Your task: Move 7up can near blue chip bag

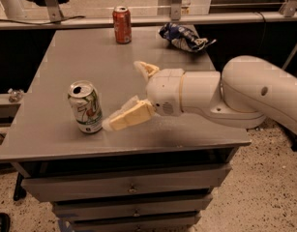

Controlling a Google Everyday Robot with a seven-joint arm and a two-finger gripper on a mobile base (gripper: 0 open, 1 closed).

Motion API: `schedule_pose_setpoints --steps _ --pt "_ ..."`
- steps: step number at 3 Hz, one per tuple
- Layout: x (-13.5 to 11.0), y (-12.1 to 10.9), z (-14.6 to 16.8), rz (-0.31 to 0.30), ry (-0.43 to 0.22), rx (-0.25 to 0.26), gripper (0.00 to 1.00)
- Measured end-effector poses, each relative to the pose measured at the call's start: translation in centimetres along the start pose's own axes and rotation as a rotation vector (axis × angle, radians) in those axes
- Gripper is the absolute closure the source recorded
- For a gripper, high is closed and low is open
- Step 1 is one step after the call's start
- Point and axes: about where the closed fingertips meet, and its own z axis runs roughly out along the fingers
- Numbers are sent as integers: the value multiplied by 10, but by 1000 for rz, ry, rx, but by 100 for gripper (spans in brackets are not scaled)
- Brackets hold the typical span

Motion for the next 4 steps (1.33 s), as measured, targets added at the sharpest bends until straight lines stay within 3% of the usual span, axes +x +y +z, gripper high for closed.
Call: schedule_pose_setpoints --steps 1,2,4 --pt "-6 -5 34 -8 -100 -9 0" --pt "-5 1 57 -1 -151 -41 0" --pt "0 35 82 8 -174 -150 0"
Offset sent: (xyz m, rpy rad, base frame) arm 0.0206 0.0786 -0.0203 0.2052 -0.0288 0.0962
